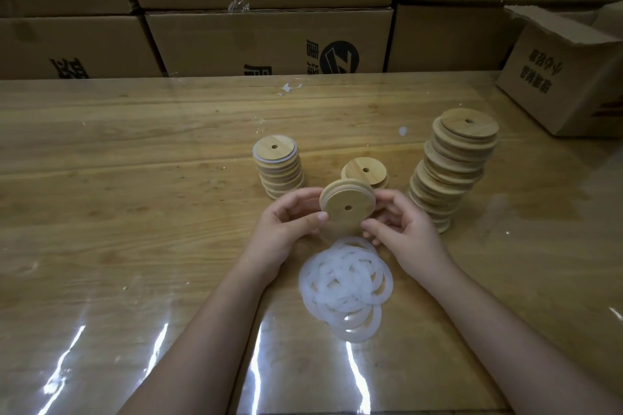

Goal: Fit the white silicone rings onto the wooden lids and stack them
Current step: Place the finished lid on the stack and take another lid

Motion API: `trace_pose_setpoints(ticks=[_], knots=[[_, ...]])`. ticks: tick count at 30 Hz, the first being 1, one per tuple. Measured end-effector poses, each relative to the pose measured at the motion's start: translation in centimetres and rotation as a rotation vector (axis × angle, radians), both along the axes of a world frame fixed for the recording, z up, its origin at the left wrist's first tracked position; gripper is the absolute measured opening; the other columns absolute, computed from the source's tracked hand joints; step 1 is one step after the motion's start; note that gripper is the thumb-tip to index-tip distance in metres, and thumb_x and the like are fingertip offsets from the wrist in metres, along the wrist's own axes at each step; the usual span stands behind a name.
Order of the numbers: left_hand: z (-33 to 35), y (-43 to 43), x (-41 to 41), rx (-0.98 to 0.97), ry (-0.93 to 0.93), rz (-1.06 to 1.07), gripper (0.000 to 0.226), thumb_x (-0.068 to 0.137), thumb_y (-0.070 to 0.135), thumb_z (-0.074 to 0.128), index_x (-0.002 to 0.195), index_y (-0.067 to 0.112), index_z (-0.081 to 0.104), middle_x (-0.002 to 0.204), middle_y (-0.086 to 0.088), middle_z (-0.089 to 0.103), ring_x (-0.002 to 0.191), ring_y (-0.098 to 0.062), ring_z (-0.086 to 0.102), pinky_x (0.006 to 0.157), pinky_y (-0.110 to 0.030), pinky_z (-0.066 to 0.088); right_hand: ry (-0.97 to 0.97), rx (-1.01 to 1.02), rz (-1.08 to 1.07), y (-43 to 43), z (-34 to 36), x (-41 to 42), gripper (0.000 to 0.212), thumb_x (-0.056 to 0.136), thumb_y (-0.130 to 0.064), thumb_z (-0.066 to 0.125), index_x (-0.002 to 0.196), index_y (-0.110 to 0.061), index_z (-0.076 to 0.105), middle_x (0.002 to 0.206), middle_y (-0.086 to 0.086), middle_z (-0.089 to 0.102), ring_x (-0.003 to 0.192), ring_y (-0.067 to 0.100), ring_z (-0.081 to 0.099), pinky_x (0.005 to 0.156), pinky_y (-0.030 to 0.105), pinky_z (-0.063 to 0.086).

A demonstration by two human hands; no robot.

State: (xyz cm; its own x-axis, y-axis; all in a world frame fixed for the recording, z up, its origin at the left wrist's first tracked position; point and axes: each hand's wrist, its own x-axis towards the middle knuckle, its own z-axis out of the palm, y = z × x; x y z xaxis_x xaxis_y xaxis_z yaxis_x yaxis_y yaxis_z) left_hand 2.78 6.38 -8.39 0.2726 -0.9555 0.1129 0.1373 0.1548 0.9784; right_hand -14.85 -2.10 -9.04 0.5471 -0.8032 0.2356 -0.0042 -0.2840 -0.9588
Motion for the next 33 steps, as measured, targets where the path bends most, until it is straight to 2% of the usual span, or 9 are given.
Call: trace_pose_setpoints(ticks=[3, 8, 12, 15, 20, 23, 26, 29, 33], knots=[[-0.1, 0.0, 0.1, 0.0, -0.017, 0.001, 0.031, 0.074, 0.006, 0.071, 0.1, 0.02, 0.067, 0.095, 0.002, 0.073, 0.087, -0.007, 0.065, 0.067, -0.018, 0.051, 0.012, 0.001, 0.0, -0.1, 0.0, 0.0, 0.041, 0.081, 0.001, 0.065, 0.098, -0.035, 0.059, 0.087, -0.011, 0.067, 0.074, 0.021, 0.063, 0.068, 0.033, 0.054], [-0.2, 0.0, -0.3, -0.004, -0.088, 0.025, 0.022, 0.076, 0.008, 0.068, 0.097, 0.014, 0.067, 0.081, 0.008, 0.07, 0.073, -0.004, 0.061, 0.062, -0.017, 0.05, 0.042, -0.025, 0.018, 0.0, -0.1, 0.0, 0.038, 0.08, -0.001, 0.067, 0.097, -0.034, 0.06, 0.089, -0.004, 0.067, 0.078, 0.028, 0.062, 0.076, 0.05, 0.052], [-0.1, 0.0, -0.6, -0.002, -0.09, 0.047, 0.022, 0.075, 0.009, 0.069, 0.095, 0.016, 0.067, 0.081, 0.007, 0.07, 0.073, -0.005, 0.062, 0.061, -0.017, 0.05, 0.059, -0.04, 0.024, 0.0, -0.1, 0.0, 0.034, 0.079, -0.002, 0.068, 0.098, -0.03, 0.061, 0.088, 0.001, 0.067, 0.079, 0.028, 0.062, 0.075, 0.053, 0.051], [0.0, 0.0, -0.6, -0.01, -0.09, 0.096, 0.031, 0.072, 0.015, 0.068, 0.102, 0.016, 0.064, 0.08, 0.006, 0.069, 0.072, -0.005, 0.062, 0.058, -0.017, 0.049, 0.061, -0.035, 0.05, 0.1, -0.2, 0.0, 0.029, 0.08, -0.004, 0.068, 0.101, -0.023, 0.062, 0.083, 0.004, 0.067, 0.076, 0.027, 0.063, 0.073, 0.048, 0.051], [-0.4, -0.2, -0.9, -0.027, -0.19, 0.192, 0.036, 0.083, 0.006, 0.066, 0.117, 0.008, 0.057, 0.068, 0.002, 0.062, 0.058, -0.01, 0.061, 0.054, -0.019, 0.048, 0.08, 0.0, 0.104, 0.2, -0.1, -0.1, 0.016, 0.087, -0.014, 0.063, 0.101, -0.022, 0.061, 0.07, 0.0, 0.068, 0.066, 0.01, 0.064, 0.065, 0.024, 0.051], [-0.5, -0.2, -1.1, -0.021, -0.234, 0.212, 0.03, 0.082, 0.013, 0.066, 0.111, 0.012, 0.059, 0.065, 0.005, 0.061, 0.057, -0.007, 0.06, 0.054, -0.018, 0.049, 0.093, 0.019, 0.107, 0.1, -0.1, -0.1, 0.013, 0.087, -0.017, 0.063, 0.1, -0.02, 0.061, 0.069, -0.001, 0.068, 0.067, 0.011, 0.064, 0.066, 0.023, 0.051], [-0.4, 0.0, -1.1, 0.015, -0.207, 0.193, 0.038, 0.072, 0.023, 0.074, 0.108, 0.021, 0.061, 0.074, 0.002, 0.063, 0.064, -0.012, 0.059, 0.058, -0.02, 0.05, 0.109, 0.02, 0.109, 0.2, -0.2, -0.2, 0.008, 0.086, -0.018, 0.064, 0.094, -0.017, 0.062, 0.07, 0.0, 0.068, 0.067, 0.012, 0.064, 0.067, 0.024, 0.052], [-0.4, 0.1, -1.0, 0.047, -0.228, 0.151, 0.048, 0.07, 0.013, 0.08, 0.111, 0.025, 0.06, 0.086, -0.001, 0.06, 0.07, -0.02, 0.053, 0.065, -0.031, 0.05, 0.14, -0.009, 0.102, 0.3, -0.3, -0.2, 0.009, 0.085, -0.02, 0.066, 0.089, -0.013, 0.061, 0.069, -0.001, 0.068, 0.065, 0.008, 0.064, 0.065, 0.02, 0.051], [0.1, 0.1, -0.7, 0.024, -0.16, 0.098, 0.045, 0.076, -0.002, 0.07, 0.114, 0.019, 0.059, 0.097, -0.01, 0.061, 0.074, -0.017, 0.06, 0.064, -0.022, 0.053, 0.148, -0.018, 0.092, 0.4, -0.2, -0.2, 0.009, 0.084, -0.02, 0.067, 0.086, -0.013, 0.061, 0.069, 0.0, 0.068, 0.064, 0.008, 0.063, 0.063, 0.019, 0.049]])
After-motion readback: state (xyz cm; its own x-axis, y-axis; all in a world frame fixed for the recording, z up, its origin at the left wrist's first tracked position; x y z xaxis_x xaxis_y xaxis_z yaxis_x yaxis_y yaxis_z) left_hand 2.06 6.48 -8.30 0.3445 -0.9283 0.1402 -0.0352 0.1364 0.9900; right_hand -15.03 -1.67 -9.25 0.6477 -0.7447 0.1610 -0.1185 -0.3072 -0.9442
